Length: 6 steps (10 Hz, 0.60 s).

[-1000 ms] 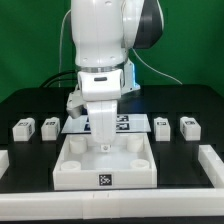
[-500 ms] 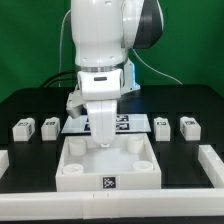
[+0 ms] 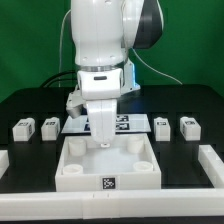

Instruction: Assemble one leg

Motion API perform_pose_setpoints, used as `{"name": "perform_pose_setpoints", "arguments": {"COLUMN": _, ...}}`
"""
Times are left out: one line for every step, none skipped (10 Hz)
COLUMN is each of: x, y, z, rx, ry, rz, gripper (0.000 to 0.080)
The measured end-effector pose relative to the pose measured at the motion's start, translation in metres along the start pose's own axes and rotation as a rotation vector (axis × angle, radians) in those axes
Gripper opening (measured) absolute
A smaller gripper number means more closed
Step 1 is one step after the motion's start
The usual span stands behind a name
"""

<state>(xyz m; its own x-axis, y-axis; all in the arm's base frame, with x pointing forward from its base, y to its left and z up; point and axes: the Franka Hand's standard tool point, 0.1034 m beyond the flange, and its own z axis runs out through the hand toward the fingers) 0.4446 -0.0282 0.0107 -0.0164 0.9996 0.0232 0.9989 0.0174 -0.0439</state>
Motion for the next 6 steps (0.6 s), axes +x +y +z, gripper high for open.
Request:
{"name": "perform_pose_setpoints", "arguments": {"x": 0.003, "y": 0.002, "z": 0.000, "rx": -0.002, "ry": 0.002, "rz": 0.012, "gripper": 0.0059}}
{"name": "perform_pose_setpoints", "arguments": {"x": 0.014, "y": 0.009, "z": 0.000, "rx": -0.011, "ry": 0.007, "rz": 0.023, "gripper": 0.0059}}
{"name": "perform_pose_setpoints", "arguments": {"x": 0.027, "y": 0.016, "z": 0.001, "rx": -0.024, "ry": 0.016, "rz": 0.034, "gripper": 0.0059}}
{"name": "perform_pose_setpoints", "arguments": {"x": 0.038, "y": 0.024, "z": -0.001, "rx": -0.034, "ry": 0.022, "rz": 0.040, "gripper": 0.0059}}
{"name": "perform_pose_setpoints", "arguments": {"x": 0.049, "y": 0.033, "z": -0.004, "rx": -0.042, "ry": 0.028, "rz": 0.051, "gripper": 0.0059}}
{"name": "perform_pose_setpoints", "arguments": {"x": 0.061, "y": 0.041, "z": -0.004, "rx": -0.050, "ry": 0.037, "rz": 0.038, "gripper": 0.0059}}
